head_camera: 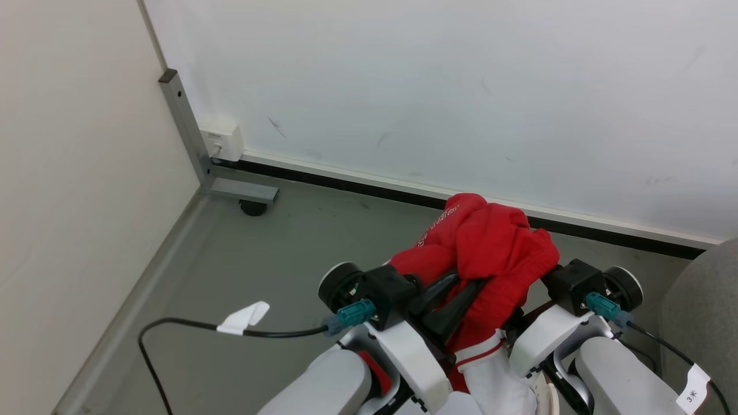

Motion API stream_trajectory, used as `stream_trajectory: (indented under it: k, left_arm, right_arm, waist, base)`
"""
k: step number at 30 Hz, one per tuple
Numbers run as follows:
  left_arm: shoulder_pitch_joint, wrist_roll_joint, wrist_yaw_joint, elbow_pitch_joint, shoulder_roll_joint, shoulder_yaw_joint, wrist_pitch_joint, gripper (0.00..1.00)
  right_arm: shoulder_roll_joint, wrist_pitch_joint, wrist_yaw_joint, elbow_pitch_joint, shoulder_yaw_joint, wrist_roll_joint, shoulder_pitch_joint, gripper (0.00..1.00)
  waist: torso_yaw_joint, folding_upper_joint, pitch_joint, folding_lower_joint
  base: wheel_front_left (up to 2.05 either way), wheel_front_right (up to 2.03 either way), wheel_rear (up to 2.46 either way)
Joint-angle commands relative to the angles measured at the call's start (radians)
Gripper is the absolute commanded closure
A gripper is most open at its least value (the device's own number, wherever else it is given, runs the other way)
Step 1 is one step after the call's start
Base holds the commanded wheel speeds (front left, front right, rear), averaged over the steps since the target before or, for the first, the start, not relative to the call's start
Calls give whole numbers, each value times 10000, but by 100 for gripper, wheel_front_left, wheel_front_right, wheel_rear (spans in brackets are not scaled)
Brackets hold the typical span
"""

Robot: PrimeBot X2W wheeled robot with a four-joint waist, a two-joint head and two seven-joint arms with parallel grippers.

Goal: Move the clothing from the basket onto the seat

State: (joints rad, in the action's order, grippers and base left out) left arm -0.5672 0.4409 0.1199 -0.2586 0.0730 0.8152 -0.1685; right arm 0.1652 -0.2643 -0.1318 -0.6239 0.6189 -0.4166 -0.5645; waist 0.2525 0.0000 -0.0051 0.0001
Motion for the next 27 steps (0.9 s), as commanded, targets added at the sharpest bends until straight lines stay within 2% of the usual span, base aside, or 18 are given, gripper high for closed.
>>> stream_trajectory:
  k: [1,17,26,27]
  left_arm:
    - [-70,76,6,-48,20,-27,-84,100]
    - [-216,182,-307,-240,317,-318,-201,100]
    - [-194,253,-343,-276,374,-255,-223,100]
    - [-196,272,-359,-285,377,-259,-222,88]
  right_arm:
    - [0,-2,21,74,25,-72,-128,100]
    - [208,-2,21,627,-80,-427,356,100]
    - [162,-2,21,832,-281,-476,511,100]
    - [156,-2,21,885,-321,-483,528,100]
  waist:
    - [2,0,9,-1]
    - [-515,0,98,-1]
    - [-686,0,61,-1]
    - [-699,0,60,-1]
  base:
    - [0,0,0]
    - [0,0,0]
    - [0,0,0]
    - [0,0,0]
